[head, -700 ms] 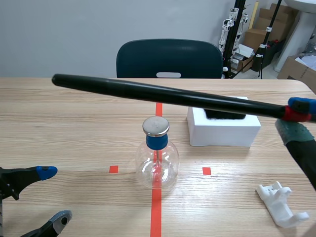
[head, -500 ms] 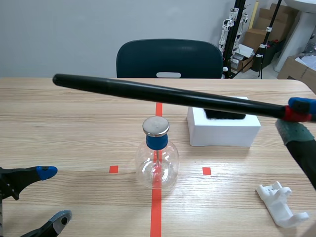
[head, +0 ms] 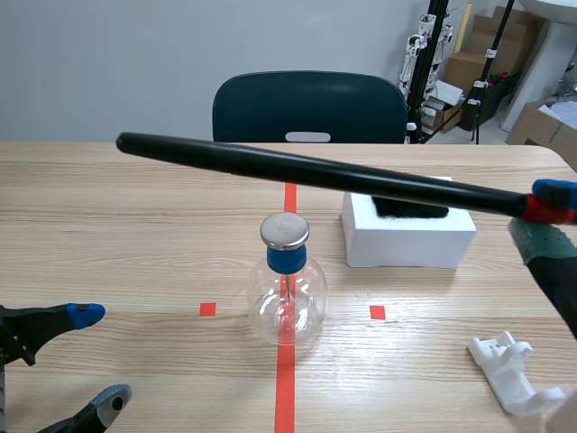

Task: Do the electroscope experiment. rub the rod on the fur

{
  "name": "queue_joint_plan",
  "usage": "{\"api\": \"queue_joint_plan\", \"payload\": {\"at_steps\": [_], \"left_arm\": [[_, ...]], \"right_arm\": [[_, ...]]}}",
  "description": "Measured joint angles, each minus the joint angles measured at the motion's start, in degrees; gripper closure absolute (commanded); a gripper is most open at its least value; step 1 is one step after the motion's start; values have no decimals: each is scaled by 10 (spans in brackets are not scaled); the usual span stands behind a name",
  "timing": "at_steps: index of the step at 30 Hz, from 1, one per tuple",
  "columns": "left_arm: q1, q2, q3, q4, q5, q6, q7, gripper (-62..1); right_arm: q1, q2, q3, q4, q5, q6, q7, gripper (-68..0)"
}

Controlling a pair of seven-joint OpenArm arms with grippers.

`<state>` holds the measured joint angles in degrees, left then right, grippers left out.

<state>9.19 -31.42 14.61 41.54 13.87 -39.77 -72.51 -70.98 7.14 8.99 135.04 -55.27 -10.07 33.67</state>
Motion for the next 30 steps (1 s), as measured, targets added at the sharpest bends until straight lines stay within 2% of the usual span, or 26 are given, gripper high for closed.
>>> {"api": "queue_joint_plan", "payload": {"at_steps": [18,22,27,30], "left_arm": [[0,0,0,0,0,0,0,-623],[0,0,0,0,0,0,0,-623],[0,0,0,0,0,0,0,-623],[0,0,0,0,0,0,0,-623]], "right_arm": [[0,0,0,0,0,0,4,0],[6,0,0,0,-2,-19,20,0],[75,0,0,0,13,-15,-20,0],[143,0,0,0,13,-13,-76,0]]}}
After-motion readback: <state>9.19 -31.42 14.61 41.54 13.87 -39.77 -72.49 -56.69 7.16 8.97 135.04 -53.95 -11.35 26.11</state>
